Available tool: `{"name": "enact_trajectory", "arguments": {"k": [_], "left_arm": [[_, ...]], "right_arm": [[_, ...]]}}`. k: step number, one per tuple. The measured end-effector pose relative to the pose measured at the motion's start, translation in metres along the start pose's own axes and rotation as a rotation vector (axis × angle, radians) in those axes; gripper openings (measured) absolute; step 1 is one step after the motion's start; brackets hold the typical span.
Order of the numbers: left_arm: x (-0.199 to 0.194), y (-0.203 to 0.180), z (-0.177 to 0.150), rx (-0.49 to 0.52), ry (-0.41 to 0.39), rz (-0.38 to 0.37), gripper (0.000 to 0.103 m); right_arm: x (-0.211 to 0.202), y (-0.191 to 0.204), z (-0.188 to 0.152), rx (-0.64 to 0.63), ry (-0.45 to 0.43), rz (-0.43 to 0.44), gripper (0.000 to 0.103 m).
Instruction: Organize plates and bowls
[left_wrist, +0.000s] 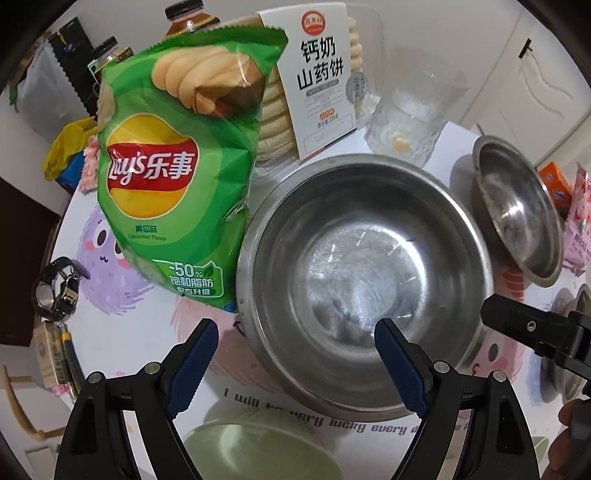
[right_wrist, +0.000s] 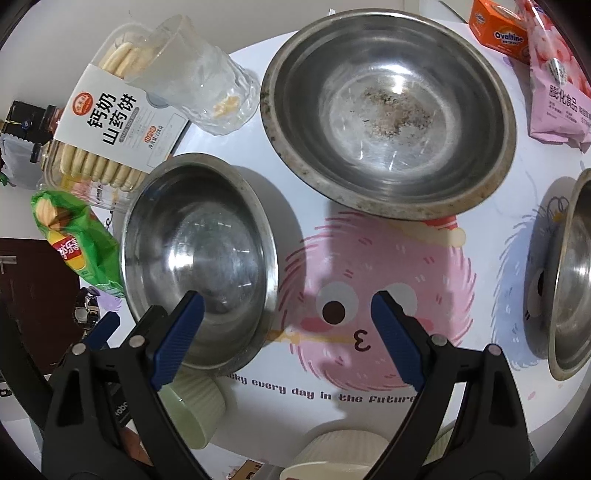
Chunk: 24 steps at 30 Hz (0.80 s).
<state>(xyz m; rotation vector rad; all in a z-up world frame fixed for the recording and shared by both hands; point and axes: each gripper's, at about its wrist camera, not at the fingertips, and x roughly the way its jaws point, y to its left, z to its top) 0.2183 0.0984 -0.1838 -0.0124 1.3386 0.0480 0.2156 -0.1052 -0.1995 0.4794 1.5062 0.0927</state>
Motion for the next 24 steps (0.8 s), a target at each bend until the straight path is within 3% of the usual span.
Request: {"name": "enact_trajectory", "arguments": {"k": [12, 15, 17, 19, 21, 24], "left_arm": [[0.03, -0.001, 0.007, -0.023, 0.066, -0.012, 0.087], [0.038, -0.003, 0.007, -0.027, 0.093, -0.018, 0.075], [0.044, -0.004, 0.006, -0.026, 0.103, -0.012, 0.062], [0.05, -0.007, 0.008, -0.019, 0.115, 0.004, 0.059], [0.054, -0.008, 0.008, -0.015, 0.121, 0.013, 0.057], [0.058, -0.008, 0.009, -0.014, 0.117, 0.038, 0.039]], "right_arm": [[0.027, 0.012, 0.011, -0.028, 0.02, -0.037, 0.092], [0.036, 0.015, 0.014, -0.046, 0.028, -0.056, 0.09], [0.04, 0.016, 0.015, -0.057, 0.04, -0.062, 0.07], [0.046, 0.016, 0.015, -0.064, 0.067, -0.07, 0.054], [0.051, 0.017, 0.013, -0.074, 0.081, -0.093, 0.047], [0.054, 0.019, 0.012, -0.081, 0.079, -0.066, 0.033]]}}
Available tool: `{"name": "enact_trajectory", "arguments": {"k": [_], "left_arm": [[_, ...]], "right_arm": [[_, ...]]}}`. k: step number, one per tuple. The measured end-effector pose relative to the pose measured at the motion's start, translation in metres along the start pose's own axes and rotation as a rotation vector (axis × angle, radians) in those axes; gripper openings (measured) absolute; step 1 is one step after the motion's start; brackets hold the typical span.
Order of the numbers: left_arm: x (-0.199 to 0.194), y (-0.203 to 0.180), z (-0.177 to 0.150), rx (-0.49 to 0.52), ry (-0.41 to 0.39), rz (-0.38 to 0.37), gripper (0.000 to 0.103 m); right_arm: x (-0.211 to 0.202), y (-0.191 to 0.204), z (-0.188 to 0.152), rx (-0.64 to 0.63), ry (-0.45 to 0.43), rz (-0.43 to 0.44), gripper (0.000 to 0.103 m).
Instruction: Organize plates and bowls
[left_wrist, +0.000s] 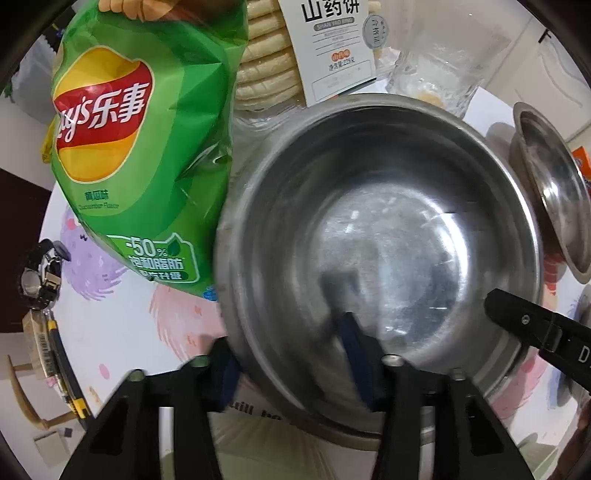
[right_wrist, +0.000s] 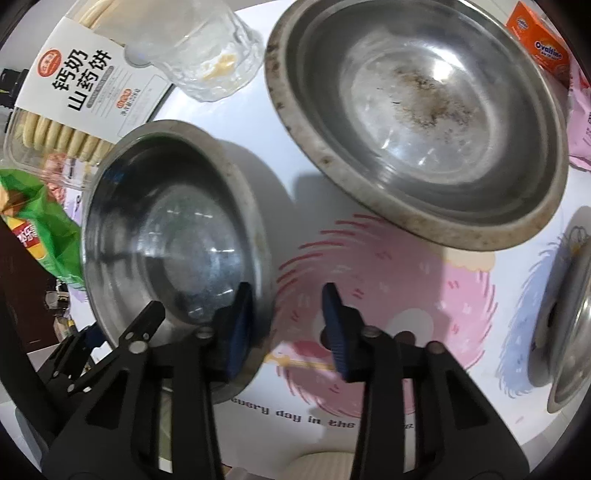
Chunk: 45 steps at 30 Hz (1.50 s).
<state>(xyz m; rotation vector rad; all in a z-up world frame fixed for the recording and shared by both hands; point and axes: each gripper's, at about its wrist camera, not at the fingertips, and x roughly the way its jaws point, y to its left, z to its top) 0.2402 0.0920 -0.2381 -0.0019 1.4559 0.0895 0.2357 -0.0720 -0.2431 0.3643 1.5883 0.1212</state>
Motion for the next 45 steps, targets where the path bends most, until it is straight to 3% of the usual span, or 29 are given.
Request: {"name": "enact_trajectory", "arguments": {"k": [2, 18, 33, 45], "left_arm": [[0.0, 0.001, -0.002, -0.005, -0.007, -0.009, 0.032], [-0.028, 0.008, -0.006, 0.0, -0.087, -0.012, 0.024], [-0.062, 0.006, -0.019, 0.005, -0.146, -0.021, 0.023], [-0.094, -0.008, -0.031, 0.048, -0.203, -0.059, 0.023]], "right_arm": [[0.0, 0.006, 0.0, -0.019, -0.005, 0.003, 0.015], [-0.022, 0.005, -0.006, -0.049, -0.065, 0.031, 0.015], [-0.048, -0.004, -0.015, -0.065, -0.118, 0.057, 0.015], [-0.093, -0.015, -0.035, -0.044, -0.204, 0.063, 0.015]]}}
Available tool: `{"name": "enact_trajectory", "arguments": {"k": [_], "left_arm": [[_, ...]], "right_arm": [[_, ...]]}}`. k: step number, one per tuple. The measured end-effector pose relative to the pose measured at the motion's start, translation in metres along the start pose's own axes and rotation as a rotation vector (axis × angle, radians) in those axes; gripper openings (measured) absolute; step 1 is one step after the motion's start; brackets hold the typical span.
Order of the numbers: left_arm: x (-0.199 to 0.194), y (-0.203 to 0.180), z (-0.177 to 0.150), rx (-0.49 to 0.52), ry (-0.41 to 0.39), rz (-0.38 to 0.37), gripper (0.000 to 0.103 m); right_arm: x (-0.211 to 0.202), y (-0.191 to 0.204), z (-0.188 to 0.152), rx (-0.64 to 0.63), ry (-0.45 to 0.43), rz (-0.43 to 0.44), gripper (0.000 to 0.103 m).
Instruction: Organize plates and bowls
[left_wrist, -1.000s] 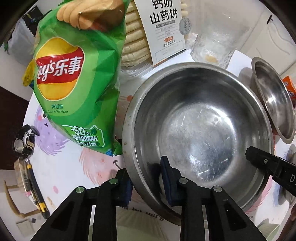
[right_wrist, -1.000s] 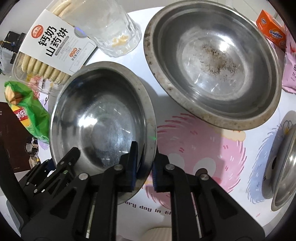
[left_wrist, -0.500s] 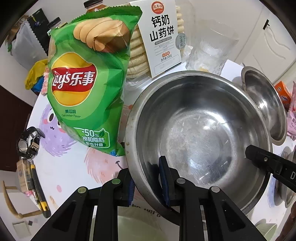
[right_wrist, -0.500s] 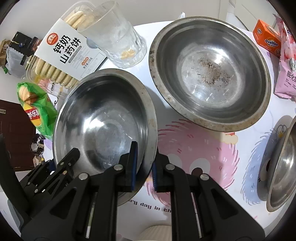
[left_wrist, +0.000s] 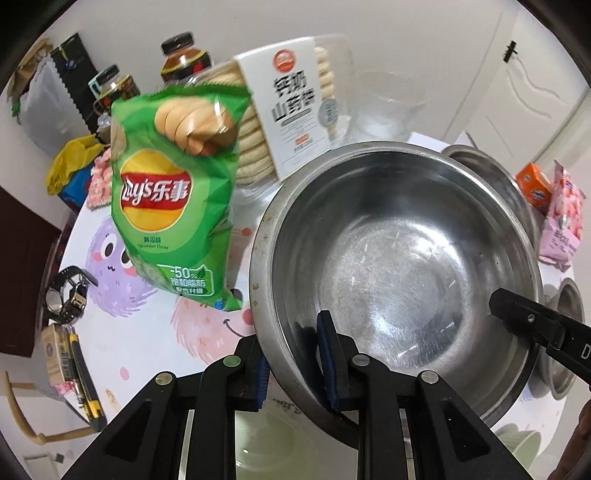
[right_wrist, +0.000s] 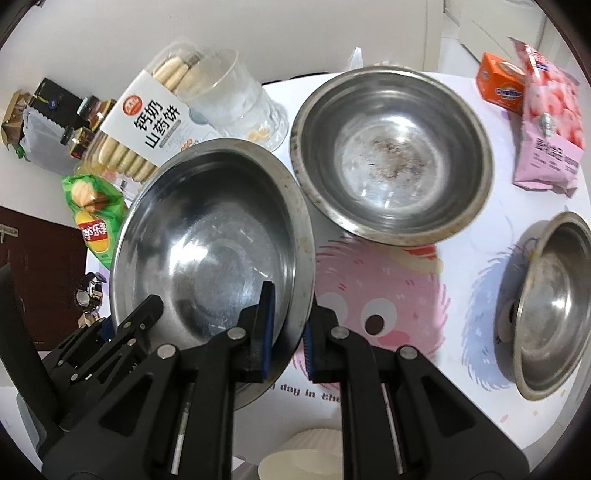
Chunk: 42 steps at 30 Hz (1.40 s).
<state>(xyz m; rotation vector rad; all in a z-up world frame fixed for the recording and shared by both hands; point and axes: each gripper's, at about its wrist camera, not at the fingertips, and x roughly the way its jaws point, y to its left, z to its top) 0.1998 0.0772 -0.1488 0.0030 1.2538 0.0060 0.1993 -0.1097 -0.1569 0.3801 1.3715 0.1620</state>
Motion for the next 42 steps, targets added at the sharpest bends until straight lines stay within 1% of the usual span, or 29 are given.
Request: {"name": "enact_trajectory", "arguments": {"k": [5, 12, 18, 25, 29, 35, 37, 42], "left_arm": [[-0.018, -0.023, -0.001, 0.048, -0.027, -0.024, 0.023], [-0.041, -0.073, -0.001, 0.151, -0.055, -0.081, 0.023], [-0.058, -0.132, -0.006, 0.255, -0.073, -0.119, 0.023], [-0.067, -0.195, -0.02, 0.373, -0.084, -0.154, 0.023], [-0.07, -0.226, -0.026, 0.414, -0.085, -0.174, 0.023], [-0.064, -0.27, -0.034, 0.462, -0.081, -0.187, 0.023], [-0.058, -0.28, -0.035, 0.468, -0.071, -0.191, 0.024], [-0.043, -0.299, -0.039, 0.48, -0.055, -0.171, 0.024]], "right_arm": [[-0.029, -0.015, -0.009, 0.035, -0.048, -0.005, 0.015], [-0.069, -0.047, -0.019, 0.11, -0.118, -0.044, 0.015], [-0.104, -0.092, -0.034, 0.196, -0.172, -0.079, 0.015], [-0.135, -0.148, -0.057, 0.301, -0.214, -0.115, 0.016], [-0.15, -0.177, -0.068, 0.341, -0.238, -0.141, 0.016], [-0.16, -0.216, -0.074, 0.383, -0.245, -0.171, 0.016], [-0.158, -0.228, -0.074, 0.391, -0.236, -0.18, 0.016], [-0.145, -0.253, -0.072, 0.401, -0.196, -0.183, 0.016]]}}
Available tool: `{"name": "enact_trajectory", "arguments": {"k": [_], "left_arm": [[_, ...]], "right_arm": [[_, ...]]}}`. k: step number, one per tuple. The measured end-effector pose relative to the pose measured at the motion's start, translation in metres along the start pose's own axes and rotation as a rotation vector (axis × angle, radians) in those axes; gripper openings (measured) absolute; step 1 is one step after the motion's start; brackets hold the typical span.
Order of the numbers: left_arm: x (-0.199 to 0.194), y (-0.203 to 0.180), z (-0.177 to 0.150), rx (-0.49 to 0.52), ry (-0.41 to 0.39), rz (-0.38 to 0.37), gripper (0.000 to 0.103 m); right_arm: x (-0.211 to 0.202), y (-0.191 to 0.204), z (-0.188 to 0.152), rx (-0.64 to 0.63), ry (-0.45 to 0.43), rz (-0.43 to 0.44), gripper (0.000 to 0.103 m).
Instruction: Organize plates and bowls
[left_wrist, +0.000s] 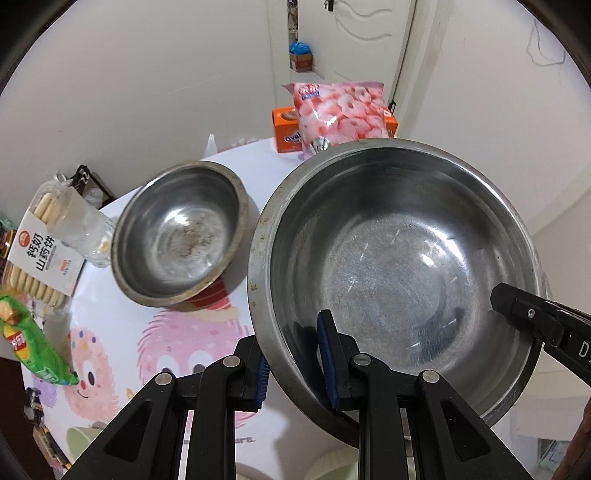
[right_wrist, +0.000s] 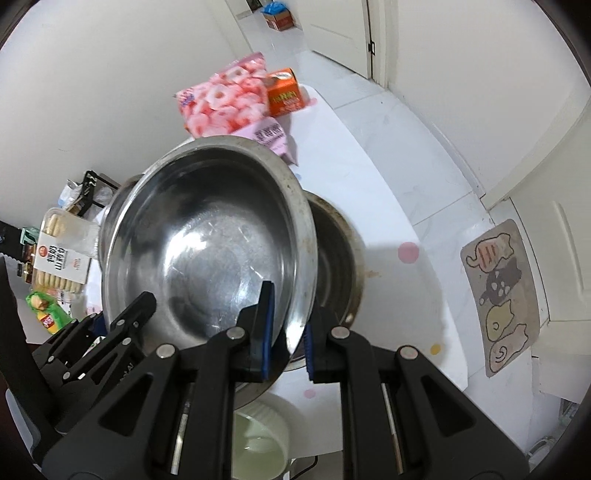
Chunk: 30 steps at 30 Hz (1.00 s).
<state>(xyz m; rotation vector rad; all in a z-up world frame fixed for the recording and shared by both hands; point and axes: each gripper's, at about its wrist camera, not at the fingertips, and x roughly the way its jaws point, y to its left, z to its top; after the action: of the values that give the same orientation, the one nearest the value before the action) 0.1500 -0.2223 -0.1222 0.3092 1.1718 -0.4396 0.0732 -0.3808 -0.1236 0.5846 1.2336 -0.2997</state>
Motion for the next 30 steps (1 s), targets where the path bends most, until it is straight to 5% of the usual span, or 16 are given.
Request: {"name": "enact_trajectory", "arguments": {"k": [30], "left_arm": [[0.06, -0.014, -0.008, 0.01, 0.074, 0.021, 0.024]], "right_arm": [[0.063, -0.032, 0.0, 0.001, 0.118, -0.022, 0.017]]}}
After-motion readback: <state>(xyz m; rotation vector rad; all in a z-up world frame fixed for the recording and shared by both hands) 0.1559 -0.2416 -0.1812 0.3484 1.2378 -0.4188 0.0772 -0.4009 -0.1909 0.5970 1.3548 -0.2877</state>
